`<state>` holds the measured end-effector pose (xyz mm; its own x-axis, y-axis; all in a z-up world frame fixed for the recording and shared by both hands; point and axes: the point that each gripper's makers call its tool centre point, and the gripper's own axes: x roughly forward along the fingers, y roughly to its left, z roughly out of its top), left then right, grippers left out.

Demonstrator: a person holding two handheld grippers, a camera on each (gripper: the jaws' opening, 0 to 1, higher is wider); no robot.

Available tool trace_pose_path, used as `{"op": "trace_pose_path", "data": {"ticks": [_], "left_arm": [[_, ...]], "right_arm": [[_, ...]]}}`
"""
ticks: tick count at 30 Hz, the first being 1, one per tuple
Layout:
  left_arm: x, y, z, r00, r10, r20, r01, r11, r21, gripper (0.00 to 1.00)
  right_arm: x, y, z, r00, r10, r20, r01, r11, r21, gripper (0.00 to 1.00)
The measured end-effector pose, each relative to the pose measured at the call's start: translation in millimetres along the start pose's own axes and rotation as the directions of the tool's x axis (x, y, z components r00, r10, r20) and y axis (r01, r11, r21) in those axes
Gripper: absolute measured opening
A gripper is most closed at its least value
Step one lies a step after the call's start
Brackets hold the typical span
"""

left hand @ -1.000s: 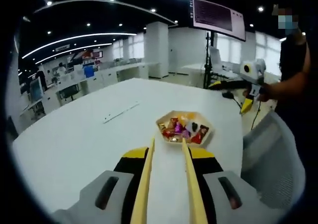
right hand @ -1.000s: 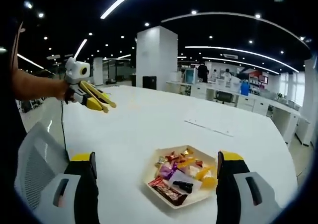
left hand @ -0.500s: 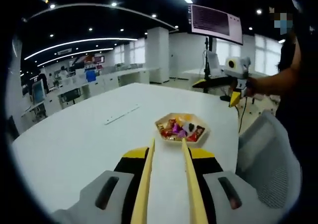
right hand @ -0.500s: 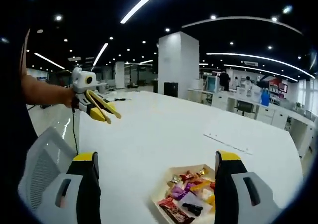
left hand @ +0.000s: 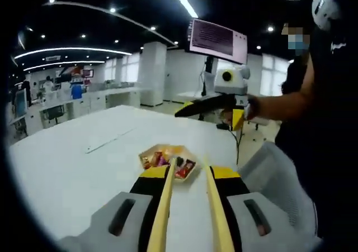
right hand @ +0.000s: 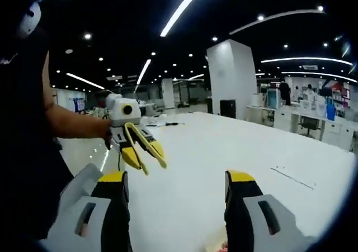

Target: Place the target food into the container with the food tongs after gripping and lifting it, then release it inside without dropping or visibly crushing the food.

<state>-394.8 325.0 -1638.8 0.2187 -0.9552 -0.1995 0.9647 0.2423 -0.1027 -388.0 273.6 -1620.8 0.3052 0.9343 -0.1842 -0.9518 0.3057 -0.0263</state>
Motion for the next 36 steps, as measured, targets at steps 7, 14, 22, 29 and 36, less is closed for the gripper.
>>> {"op": "trace_pose_path", "data": {"ticks": [7,14,22,29,36], "left_arm": [[6,-12.7,10.2,0.998,-0.055,0.034,0.055,0.998,-0.006,0.22],[12,-24.6,4.2,0.995,-0.097,0.032,0.097,0.995,-0.004,0.22],[18,-33.5,6.5,0.989,-0.143,0.042,0.143,0.990,-0.004,0.22],[21,-35.2,7.6,0.987,-0.154,0.042,0.155,0.988,-0.018,0.18],[20,-29.1,5.3,0.990,-0.142,0.017,0.143,0.989,-0.047,0.19]], "right_arm": [[8,18,-4.8,0.993,0.100,-0.067,-0.103,0.994,-0.042,0.42],[15,27,-10.8,0.984,0.154,-0.087,-0.154,0.988,0.002,0.39],[19,42,-16.1,0.969,0.218,-0.118,-0.219,0.976,0.008,0.26],[14,45,-15.5,0.967,0.227,-0.113,-0.223,0.974,0.040,0.12],[9,42,-13.8,0.972,0.214,-0.101,-0.209,0.976,0.058,0.05]]}}
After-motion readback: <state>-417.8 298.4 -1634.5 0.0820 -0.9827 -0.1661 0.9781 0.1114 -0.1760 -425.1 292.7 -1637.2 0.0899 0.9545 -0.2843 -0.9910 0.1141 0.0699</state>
